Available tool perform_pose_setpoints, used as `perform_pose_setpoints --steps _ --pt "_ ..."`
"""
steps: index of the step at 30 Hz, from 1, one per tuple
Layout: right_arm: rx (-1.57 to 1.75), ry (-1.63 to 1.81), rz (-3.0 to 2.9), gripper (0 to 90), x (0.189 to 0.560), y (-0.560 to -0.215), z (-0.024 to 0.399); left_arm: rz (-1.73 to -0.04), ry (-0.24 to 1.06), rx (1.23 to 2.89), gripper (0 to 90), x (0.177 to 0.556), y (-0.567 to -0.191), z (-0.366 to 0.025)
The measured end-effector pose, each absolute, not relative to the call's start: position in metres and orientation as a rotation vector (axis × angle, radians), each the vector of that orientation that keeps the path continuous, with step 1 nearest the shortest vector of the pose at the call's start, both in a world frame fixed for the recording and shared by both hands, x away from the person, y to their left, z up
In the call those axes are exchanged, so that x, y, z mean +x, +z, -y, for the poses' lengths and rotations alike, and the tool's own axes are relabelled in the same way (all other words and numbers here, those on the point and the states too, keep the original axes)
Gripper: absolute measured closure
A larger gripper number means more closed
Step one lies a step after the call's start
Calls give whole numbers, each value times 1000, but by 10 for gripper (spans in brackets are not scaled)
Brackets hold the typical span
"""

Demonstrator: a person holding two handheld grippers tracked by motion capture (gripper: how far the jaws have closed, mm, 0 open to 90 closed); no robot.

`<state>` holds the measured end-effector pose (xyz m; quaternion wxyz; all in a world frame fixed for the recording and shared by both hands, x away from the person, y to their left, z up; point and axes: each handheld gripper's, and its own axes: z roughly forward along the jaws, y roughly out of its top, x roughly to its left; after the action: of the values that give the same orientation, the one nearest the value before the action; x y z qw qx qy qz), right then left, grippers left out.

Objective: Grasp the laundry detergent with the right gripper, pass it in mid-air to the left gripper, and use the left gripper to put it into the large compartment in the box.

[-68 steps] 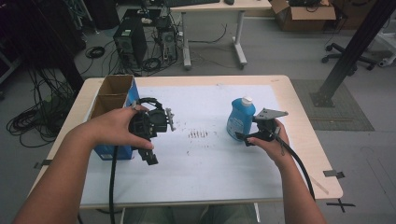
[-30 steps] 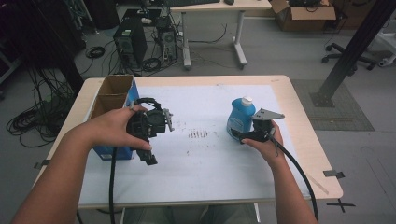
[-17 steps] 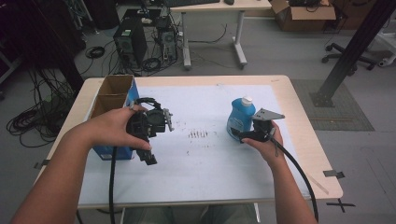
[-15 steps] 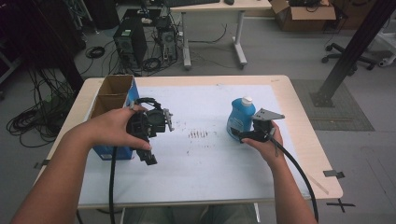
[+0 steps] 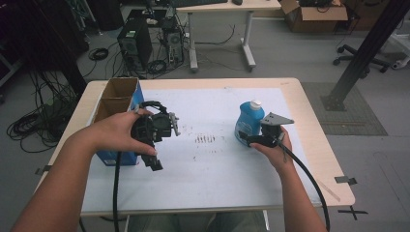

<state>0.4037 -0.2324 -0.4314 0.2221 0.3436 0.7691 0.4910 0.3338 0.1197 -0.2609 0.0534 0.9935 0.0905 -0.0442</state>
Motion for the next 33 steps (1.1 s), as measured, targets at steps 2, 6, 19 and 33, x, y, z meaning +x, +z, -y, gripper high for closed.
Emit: perform_pose_setpoints --steps 2,6,19,33 --pt "948 1361 -2123 143 404 -432 232 -275 -133 3018 68 334 -261 -120" --pt "943 1364 -2118 164 403 -432 232 -275 -132 3015 68 334 -261 -120" --pt "910 1351 -2112 255 402 -432 230 -274 -126 3013 68 334 -262 -120" --pt "881 1360 -2089 418 401 -432 229 -279 -127 3015 68 334 -263 -120"
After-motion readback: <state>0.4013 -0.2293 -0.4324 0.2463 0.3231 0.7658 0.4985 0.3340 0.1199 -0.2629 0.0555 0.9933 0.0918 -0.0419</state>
